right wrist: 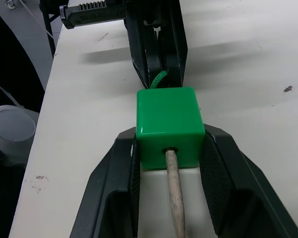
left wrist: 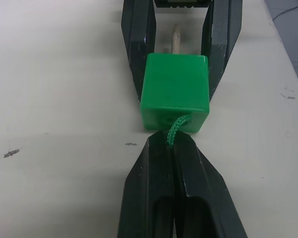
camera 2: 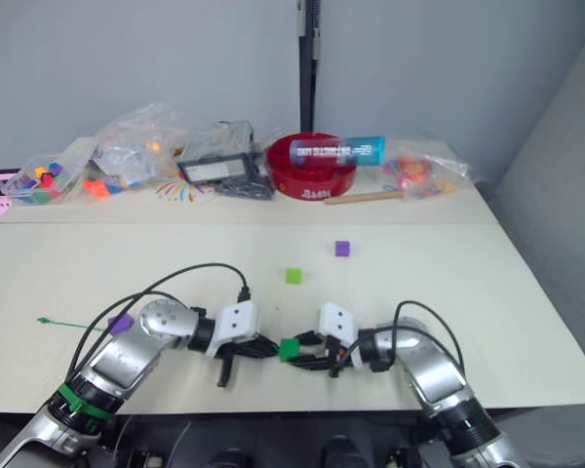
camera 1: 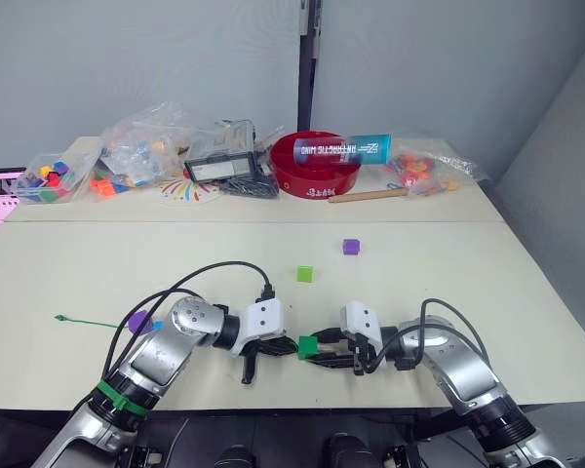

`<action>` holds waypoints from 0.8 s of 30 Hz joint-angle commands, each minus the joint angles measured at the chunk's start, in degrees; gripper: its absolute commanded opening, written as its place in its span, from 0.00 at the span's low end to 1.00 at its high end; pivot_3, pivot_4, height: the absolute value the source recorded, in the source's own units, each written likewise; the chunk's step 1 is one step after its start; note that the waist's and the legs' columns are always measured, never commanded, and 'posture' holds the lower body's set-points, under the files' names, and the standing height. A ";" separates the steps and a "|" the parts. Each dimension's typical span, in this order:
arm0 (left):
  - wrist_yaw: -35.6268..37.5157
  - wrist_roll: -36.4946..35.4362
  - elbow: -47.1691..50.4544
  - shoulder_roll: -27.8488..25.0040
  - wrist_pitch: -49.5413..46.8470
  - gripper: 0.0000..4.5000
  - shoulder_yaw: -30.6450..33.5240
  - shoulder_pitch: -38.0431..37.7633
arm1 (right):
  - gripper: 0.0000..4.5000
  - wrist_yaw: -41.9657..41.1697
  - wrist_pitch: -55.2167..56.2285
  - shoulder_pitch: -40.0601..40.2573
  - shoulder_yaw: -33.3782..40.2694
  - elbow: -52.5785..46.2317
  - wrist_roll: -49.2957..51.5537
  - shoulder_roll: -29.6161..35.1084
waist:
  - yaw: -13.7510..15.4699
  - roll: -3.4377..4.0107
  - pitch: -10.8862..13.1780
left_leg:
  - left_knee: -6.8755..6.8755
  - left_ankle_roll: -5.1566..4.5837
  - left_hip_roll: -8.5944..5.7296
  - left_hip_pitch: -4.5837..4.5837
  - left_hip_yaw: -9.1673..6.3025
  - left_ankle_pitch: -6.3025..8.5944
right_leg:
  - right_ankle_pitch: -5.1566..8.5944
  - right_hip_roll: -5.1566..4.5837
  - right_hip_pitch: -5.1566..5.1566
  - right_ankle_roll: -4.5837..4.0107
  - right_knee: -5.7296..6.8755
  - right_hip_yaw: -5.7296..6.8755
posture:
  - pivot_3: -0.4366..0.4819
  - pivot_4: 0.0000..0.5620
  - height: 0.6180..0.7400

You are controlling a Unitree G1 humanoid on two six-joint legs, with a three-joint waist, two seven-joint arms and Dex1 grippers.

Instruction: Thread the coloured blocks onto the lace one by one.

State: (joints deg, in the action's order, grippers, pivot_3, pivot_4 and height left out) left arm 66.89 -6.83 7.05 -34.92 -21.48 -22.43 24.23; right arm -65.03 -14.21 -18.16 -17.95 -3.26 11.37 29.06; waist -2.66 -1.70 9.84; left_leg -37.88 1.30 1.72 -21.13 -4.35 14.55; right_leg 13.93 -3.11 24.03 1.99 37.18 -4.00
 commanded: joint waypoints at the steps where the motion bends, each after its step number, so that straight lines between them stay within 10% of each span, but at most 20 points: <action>1: 1.14 -1.06 1.80 -0.85 -1.08 0.13 0.39 0.10 | 0.25 0.36 -0.71 -0.46 -1.29 -0.23 -0.74 -0.29 | -0.13 0.00 0.00 | 0.00 0.00 0.01 0.00 0.00 0.00 | 0.00 0.01 0.02 0.00 0.01 0.00 | 0.48 0.27 0.92; 6: 1.25 -2.31 3.74 -2.00 -2.77 0.48 2.56 0.71 | 0.25 0.32 -2.07 -0.96 -1.44 -0.40 -0.29 -0.27 | -0.16 0.00 0.00 | 0.00 0.00 0.02 0.00 0.00 0.00 | 0.00 0.02 0.02 -0.01 0.01 0.00 | 0.48 0.27 0.92; 7: 1.17 -2.41 4.04 -2.24 -2.95 0.56 2.89 0.80 | 0.48 0.44 -2.23 -1.03 -1.25 -0.48 -0.09 -0.33 | -0.13 0.00 0.00 | 0.00 0.00 0.02 0.00 0.00 0.00 | 0.00 0.02 0.03 -0.01 0.02 0.00 | 0.48 0.27 0.92; 11: 2.00 -4.81 5.56 -3.02 -5.11 0.84 4.37 0.93 | 0.77 0.35 -3.92 -1.02 -0.31 -2.00 1.31 0.29 | 0.06 0.00 0.01 | 0.00 0.00 0.01 -0.06 -0.01 0.00 | 0.00 0.00 0.07 0.00 0.00 0.00 | 0.48 0.27 0.92; 14: 0.68 -4.28 5.80 -1.34 -3.62 0.85 3.64 1.35 | 1.00 0.07 -5.07 0.14 2.26 -5.07 2.76 3.01 | 0.23 0.01 0.01 | 0.00 0.00 0.00 -0.06 -0.01 0.00 | 0.00 -0.01 0.07 0.00 -0.01 0.01 | 0.48 0.27 0.92; 24: -0.59 -0.12 -1.22 5.01 1.89 0.85 -2.19 3.12 | 1.00 1.13 -4.87 4.15 5.84 -8.14 3.23 8.33 | 0.29 0.00 0.02 | -0.01 0.00 -0.06 -0.13 0.00 0.00 | 0.00 -0.06 0.07 0.03 -0.07 0.00 | 0.48 0.27 0.92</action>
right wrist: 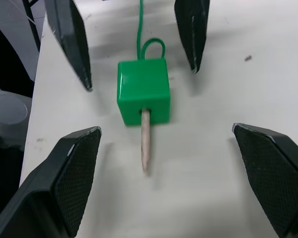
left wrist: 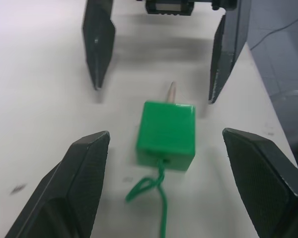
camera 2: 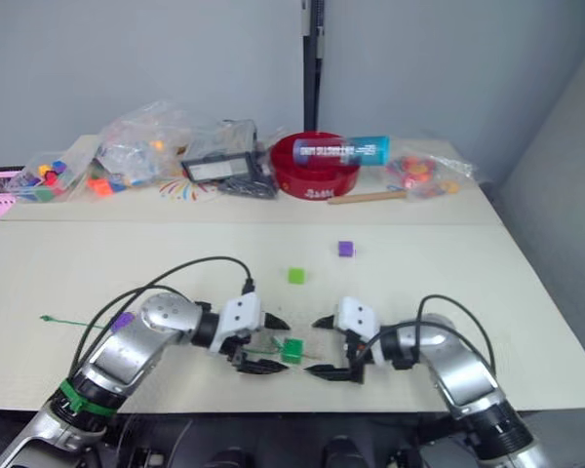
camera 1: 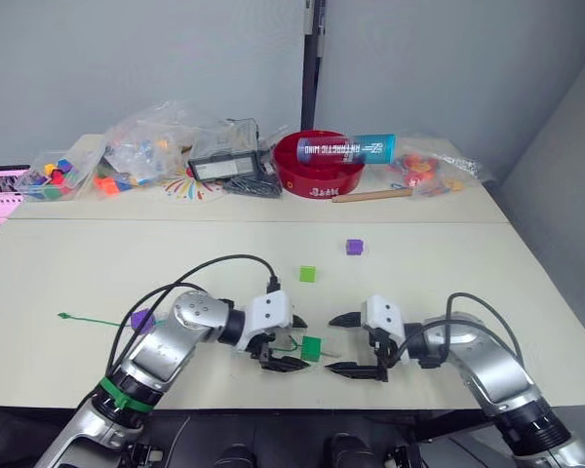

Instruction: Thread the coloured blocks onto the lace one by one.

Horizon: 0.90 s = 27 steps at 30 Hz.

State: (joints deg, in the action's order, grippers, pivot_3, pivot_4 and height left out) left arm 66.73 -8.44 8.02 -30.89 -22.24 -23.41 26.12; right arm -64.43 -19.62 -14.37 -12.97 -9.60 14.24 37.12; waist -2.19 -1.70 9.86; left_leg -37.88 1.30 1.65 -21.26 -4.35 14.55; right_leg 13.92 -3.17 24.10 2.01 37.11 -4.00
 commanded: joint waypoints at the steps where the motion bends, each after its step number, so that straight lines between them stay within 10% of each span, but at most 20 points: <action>1: -0.47 1.82 -3.12 1.44 3.11 0.85 -1.56 1.56 | 1.00 0.76 0.60 0.58 0.65 -1.97 0.25 0.18 | -0.26 0.00 0.00 | 0.00 0.00 0.00 0.01 0.00 0.00 | 0.00 0.01 -0.01 0.00 0.01 -0.01 | 0.48 0.27 0.92; 7: -0.26 2.49 -5.58 2.34 4.55 0.85 -1.93 2.44 | 1.00 2.21 0.98 0.91 -0.59 -2.09 -0.70 -0.68 | -0.25 0.00 0.00 | 0.00 0.00 0.00 0.01 0.00 0.00 | 0.00 0.01 0.00 0.00 0.02 -0.01 | 0.48 0.27 0.92; 14: 0.04 2.27 -5.66 2.05 4.81 0.37 -1.76 2.36 | 1.00 2.49 1.58 0.74 -1.16 -1.79 -0.81 -1.13 | -0.23 0.00 0.00 | 0.00 0.00 0.00 0.01 -0.01 0.00 | 0.00 0.01 0.00 0.00 0.02 0.00 | 0.48 0.27 0.92; 27: 1.26 2.32 -5.12 1.79 4.49 0.27 -2.51 2.56 | 0.06 1.78 2.02 -0.96 -2.75 -1.25 -2.08 -1.46 | -0.23 0.00 0.00 | 0.00 0.00 0.00 0.02 -0.01 0.00 | 0.00 0.01 0.00 0.00 0.02 0.00 | 0.48 0.27 0.92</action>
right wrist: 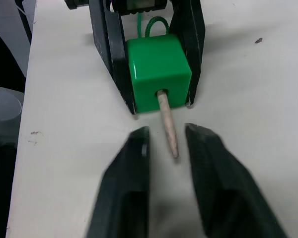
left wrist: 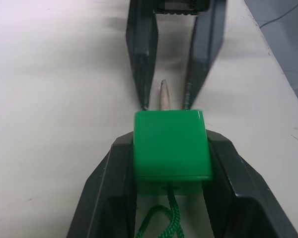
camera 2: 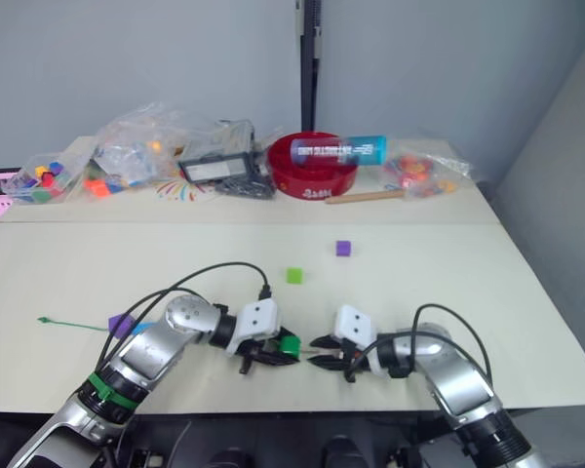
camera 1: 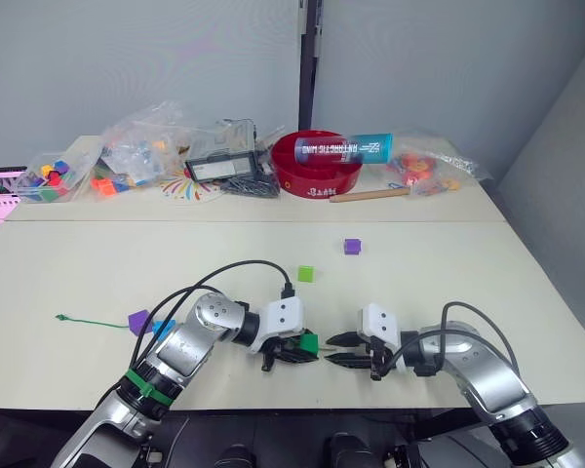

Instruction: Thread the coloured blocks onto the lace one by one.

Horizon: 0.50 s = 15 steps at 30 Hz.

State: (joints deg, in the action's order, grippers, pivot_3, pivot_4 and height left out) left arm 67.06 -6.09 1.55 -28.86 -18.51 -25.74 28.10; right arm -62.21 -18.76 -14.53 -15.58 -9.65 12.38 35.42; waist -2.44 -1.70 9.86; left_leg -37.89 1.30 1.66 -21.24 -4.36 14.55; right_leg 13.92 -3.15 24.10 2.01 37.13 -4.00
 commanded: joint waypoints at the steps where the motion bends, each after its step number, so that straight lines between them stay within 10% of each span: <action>1: 1.13 0.04 1.38 -0.30 0.75 0.27 -0.27 0.64 | 0.00 -0.53 1.18 -1.04 -0.30 -1.04 -0.35 0.22 | 0.03 0.00 0.00 | 0.00 0.00 0.00 0.00 0.00 0.00 | 0.00 0.00 0.00 0.00 0.00 0.00 | 0.48 0.27 0.92; 15: 2.22 -1.19 4.04 -6.35 0.12 0.27 4.08 -1.64 | 0.00 -2.60 4.40 -0.82 1.87 1.42 -0.09 2.80 | -0.09 0.00 0.00 | 0.00 0.00 0.01 0.00 0.00 0.00 | 0.00 0.00 0.01 0.00 0.01 0.00 | 0.48 0.27 0.92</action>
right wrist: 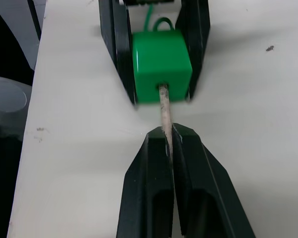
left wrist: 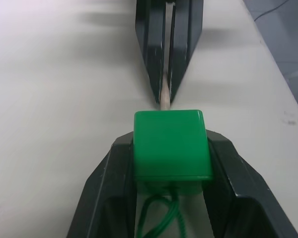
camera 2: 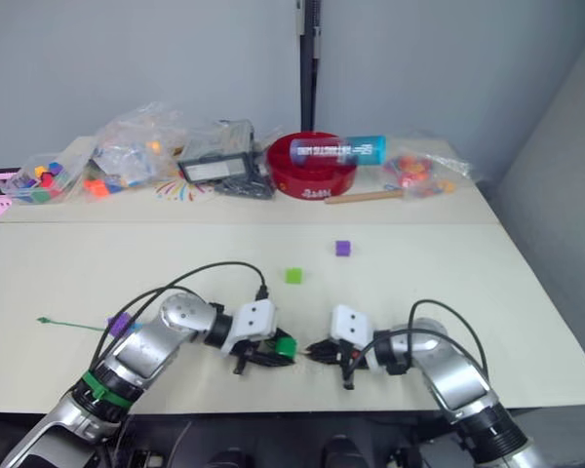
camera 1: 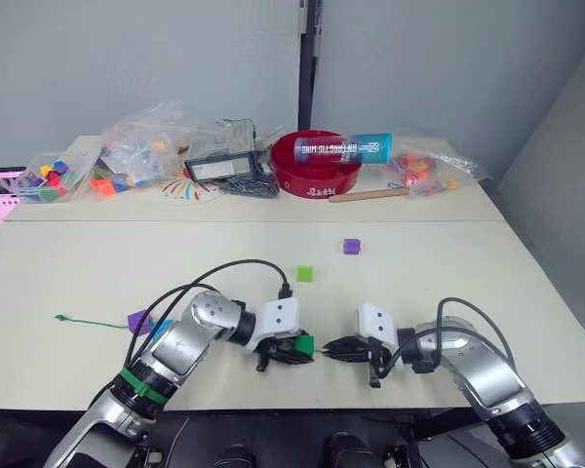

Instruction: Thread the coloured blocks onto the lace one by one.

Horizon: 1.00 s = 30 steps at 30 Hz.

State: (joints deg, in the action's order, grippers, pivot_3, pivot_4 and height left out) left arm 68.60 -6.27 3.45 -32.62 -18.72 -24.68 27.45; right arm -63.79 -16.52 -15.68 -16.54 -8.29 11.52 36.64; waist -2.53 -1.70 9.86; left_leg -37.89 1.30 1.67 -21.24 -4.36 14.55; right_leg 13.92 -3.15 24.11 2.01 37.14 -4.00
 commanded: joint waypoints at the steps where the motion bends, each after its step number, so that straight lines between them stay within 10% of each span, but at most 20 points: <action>1: 0.73 -1.31 2.26 -3.67 0.23 0.27 3.83 -1.45 | 0.00 -1.49 2.79 0.57 3.38 0.34 1.28 2.02 | 0.04 0.00 0.00 | 0.00 0.00 0.01 0.00 0.00 0.00 | 0.00 0.00 0.00 0.00 0.00 0.00 | 0.48 0.27 0.92; 17: 10.37 -2.45 -18.44 -27.31 20.70 0.27 20.56 -13.86 | 0.00 -6.56 7.46 4.39 9.09 2.61 3.62 7.98 | -0.62 0.05 0.02 | 0.05 -0.04 0.16 0.12 0.07 0.03 | 0.03 0.09 0.01 -0.09 0.03 0.00 | 0.48 0.27 0.92; 30: 12.72 -7.17 -22.60 -28.52 23.57 0.27 24.47 -13.68 | 0.00 -6.65 6.18 2.22 6.41 1.02 3.04 6.56 | -1.30 0.19 0.02 | 0.06 -0.04 0.21 0.12 0.09 0.03 | 0.02 0.14 0.05 -0.12 0.13 0.00 | 0.48 0.27 0.92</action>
State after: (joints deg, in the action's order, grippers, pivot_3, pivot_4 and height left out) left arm 80.68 -11.78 -21.05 -60.81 7.22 -1.31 14.35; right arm -70.22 -9.79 -12.73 -10.37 -5.23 14.22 43.32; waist -3.82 -1.52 9.88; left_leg -37.83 1.26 1.88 -21.13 -4.27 14.58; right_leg 13.94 -3.01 24.17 1.90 37.27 -4.00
